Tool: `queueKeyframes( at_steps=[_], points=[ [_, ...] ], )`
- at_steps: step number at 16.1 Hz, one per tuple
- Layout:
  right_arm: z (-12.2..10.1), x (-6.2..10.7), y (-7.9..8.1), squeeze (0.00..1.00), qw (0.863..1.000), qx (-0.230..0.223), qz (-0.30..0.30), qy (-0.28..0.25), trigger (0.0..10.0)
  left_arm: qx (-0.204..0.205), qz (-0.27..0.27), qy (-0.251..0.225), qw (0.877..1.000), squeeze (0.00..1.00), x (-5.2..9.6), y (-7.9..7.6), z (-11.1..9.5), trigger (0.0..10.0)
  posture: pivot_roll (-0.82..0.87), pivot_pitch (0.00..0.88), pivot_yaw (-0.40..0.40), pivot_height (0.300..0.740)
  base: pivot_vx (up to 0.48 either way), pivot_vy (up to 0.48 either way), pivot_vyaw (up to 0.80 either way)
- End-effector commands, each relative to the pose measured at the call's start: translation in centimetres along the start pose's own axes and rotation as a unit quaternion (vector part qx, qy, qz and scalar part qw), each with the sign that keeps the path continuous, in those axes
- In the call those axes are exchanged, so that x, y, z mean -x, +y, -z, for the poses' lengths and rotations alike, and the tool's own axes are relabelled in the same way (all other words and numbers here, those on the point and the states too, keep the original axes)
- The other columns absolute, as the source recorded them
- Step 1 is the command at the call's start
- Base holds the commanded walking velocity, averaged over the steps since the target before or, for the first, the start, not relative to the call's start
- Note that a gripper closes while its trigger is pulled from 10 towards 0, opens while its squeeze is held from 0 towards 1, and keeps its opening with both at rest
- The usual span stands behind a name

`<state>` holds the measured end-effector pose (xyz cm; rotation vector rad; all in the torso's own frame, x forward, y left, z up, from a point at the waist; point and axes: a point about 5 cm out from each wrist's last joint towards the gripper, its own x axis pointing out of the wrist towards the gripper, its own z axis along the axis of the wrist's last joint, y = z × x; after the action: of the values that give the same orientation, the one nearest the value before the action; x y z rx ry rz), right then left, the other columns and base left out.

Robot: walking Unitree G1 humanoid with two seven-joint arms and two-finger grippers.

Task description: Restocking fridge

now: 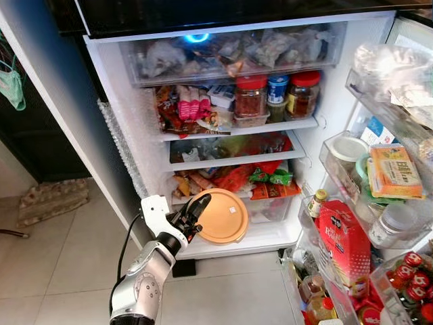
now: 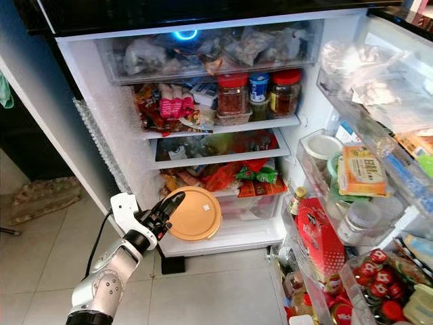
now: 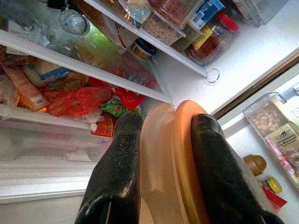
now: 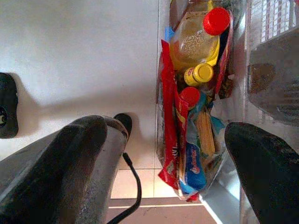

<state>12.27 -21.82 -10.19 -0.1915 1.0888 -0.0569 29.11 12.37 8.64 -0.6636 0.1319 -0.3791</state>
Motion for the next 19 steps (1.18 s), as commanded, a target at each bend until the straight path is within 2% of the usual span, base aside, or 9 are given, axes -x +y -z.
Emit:
queueKeyframes(
  at_steps=[1,8,14,17,19],
  points=[
    [0.3,0.0,0.4,0.00,1.000,0.005,-0.005,0.008,10.0,-0.005,-0.006,-0.002,1.000,0.00,0.0,0.2,-0.5,10.0,-0.08,0.000,0.040,0.740,0.000,0.000,0.00],
    [0.0,-0.1,0.2,0.00,1.000,0.017,0.003,0.007,10.0,-0.003,0.001,0.001,1.000,0.00,0.0,-0.1,-0.4,10.0,-0.08,0.007,0.039,0.740,0.000,0.000,0.00],
    [1.0,0.2,-1.3,0.00,0.999,0.026,0.016,0.017,10.0,-0.002,0.010,0.009,1.000,0.00,0.0,-0.3,-0.3,10.0,-0.08,0.007,0.040,0.740,0.000,0.000,0.00],
    [-0.2,-0.1,-1.1,0.00,1.000,0.024,0.014,0.012,10.0,-0.006,0.015,0.018,1.000,0.00,0.0,-0.5,0.0,10.0,-0.08,0.007,0.040,0.740,0.080,0.000,0.00],
    [0.0,0.0,-1.3,0.00,0.999,0.028,0.017,0.017,10.0,-0.010,0.018,0.024,1.000,0.00,0.1,-0.5,0.1,10.0,-0.07,0.006,0.040,0.740,0.253,0.000,0.00]
  ],
)
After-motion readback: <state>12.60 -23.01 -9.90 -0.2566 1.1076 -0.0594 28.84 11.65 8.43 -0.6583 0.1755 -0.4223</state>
